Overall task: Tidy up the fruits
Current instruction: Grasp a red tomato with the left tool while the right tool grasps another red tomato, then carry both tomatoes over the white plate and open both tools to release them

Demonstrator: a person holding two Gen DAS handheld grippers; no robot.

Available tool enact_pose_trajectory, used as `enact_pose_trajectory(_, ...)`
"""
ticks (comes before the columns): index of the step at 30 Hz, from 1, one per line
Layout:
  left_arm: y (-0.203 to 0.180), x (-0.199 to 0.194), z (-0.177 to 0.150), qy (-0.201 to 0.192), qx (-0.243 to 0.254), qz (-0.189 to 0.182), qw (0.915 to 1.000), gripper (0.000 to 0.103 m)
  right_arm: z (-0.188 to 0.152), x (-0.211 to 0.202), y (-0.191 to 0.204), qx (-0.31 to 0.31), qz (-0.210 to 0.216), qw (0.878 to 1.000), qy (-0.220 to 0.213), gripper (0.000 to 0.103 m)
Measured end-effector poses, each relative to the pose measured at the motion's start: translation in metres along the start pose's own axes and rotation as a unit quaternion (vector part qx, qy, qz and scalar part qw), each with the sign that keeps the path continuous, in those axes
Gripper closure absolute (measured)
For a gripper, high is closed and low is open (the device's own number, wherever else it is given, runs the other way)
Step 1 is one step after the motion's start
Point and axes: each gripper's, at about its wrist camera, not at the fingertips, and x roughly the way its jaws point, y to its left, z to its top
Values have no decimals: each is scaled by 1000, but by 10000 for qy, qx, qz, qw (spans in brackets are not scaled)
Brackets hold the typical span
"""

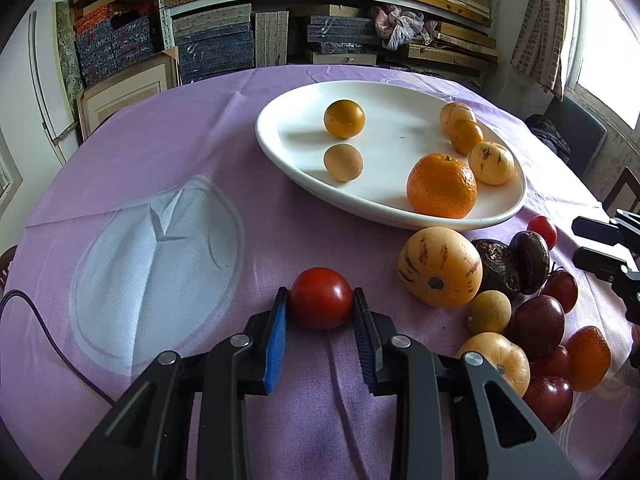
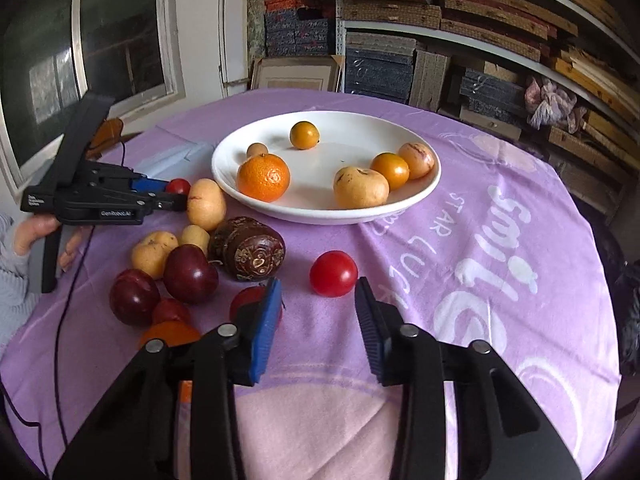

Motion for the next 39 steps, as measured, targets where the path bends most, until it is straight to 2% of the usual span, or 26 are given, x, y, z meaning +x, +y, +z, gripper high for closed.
enact_pose_trajectory(3, 0, 0, 0, 7, 3, 5, 10000, 72, 10, 13, -5, 0, -54, 9999, 86, 68)
enact_pose_trajectory(7, 0, -1, 1, 10, 3, 6, 10000, 72, 9, 31, -13, 212, 110, 9993, 273, 68)
enact_pose_trajectory(14, -1, -1, 1, 14, 18, 23, 10000, 72, 10, 42, -16, 272, 169, 9983, 488, 68)
enact_pose_trajectory(16, -1, -1, 1, 35, 30, 34, 10000, 72, 10, 45, -16, 280, 184, 9980, 539, 72)
enact_pose_trajectory(22, 0, -2, 1, 14, -5, -43, 10000, 72, 11, 45, -15, 241, 230, 9981, 518, 73)
enact_pose_trajectory(27, 2, -18, -1, -383, -106, -50, 9992, 72, 6, 31, -20, 411, 269, 9984, 275, 73)
enact_pose_trajectory(30, 5, -26, 5, -484, -185, -47, 9986, 72, 10, 15, -24, 479, 233, 9986, 76, 73)
enact_pose_trajectory(35, 1, -44, 39, -768, -144, -33, 9969, 72, 49, -9, -29, 539, 215, 9975, -400, 73)
enact_pose_trajectory(39, -10, -33, 71, -773, -3, 42, 9970, 72, 81, 3, -16, 418, 281, 9971, -572, 73)
